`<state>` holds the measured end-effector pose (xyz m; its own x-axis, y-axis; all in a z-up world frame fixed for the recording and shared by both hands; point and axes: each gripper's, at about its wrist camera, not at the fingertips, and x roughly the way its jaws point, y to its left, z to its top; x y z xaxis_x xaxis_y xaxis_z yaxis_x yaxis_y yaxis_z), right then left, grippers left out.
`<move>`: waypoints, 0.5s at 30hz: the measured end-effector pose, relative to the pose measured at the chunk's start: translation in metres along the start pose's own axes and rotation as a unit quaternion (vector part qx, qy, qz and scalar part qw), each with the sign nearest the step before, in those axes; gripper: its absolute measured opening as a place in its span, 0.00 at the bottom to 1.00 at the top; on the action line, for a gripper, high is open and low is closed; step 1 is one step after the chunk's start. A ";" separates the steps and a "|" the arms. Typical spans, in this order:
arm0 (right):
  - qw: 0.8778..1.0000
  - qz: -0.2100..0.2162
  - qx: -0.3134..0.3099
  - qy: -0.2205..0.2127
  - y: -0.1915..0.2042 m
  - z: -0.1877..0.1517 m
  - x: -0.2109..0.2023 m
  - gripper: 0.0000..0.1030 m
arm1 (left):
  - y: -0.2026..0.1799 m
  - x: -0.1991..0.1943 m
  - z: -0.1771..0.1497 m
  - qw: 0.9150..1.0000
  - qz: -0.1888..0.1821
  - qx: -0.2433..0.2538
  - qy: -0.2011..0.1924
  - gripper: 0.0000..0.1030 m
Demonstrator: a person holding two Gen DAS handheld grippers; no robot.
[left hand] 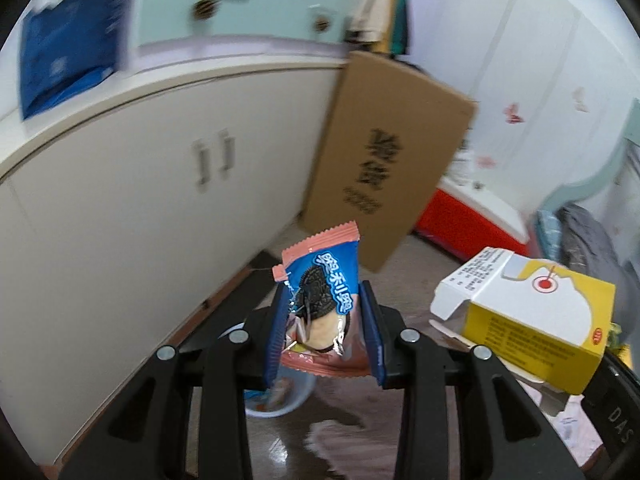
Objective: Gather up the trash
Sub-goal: 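Carry both items over the wastebasket and open both tools to drop them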
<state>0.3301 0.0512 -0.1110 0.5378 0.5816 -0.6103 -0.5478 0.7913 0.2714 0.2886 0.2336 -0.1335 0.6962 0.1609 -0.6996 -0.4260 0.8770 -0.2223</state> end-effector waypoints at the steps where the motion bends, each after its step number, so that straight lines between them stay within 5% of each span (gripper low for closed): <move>1: 1.000 0.003 -0.001 0.006 0.007 -0.003 0.010 0.02 | 0.011 0.005 -0.001 1.000 0.008 -0.007 0.003 0.33; 7: 0.999 0.002 0.000 0.041 0.031 -0.022 0.078 0.04 | 0.076 0.046 -0.006 0.997 0.057 -0.039 0.037 0.33; 8: 0.999 0.003 0.007 0.049 0.030 -0.026 0.092 0.09 | 0.083 0.054 -0.007 0.996 0.061 -0.042 0.046 0.33; 11: 0.997 -0.014 0.024 0.079 0.023 -0.041 0.128 0.60 | 0.099 0.079 -0.016 0.994 0.072 -0.046 0.075 0.33; 15: 0.994 -0.022 0.036 0.102 0.012 -0.059 0.151 0.60 | 0.109 0.105 -0.030 0.991 0.075 -0.042 0.107 0.33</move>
<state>0.3663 0.1373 -0.2438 0.4148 0.5019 -0.7590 -0.4763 0.8305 0.2888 0.2983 0.3326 -0.2513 0.4871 0.1789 -0.8548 -0.5680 0.8084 -0.1545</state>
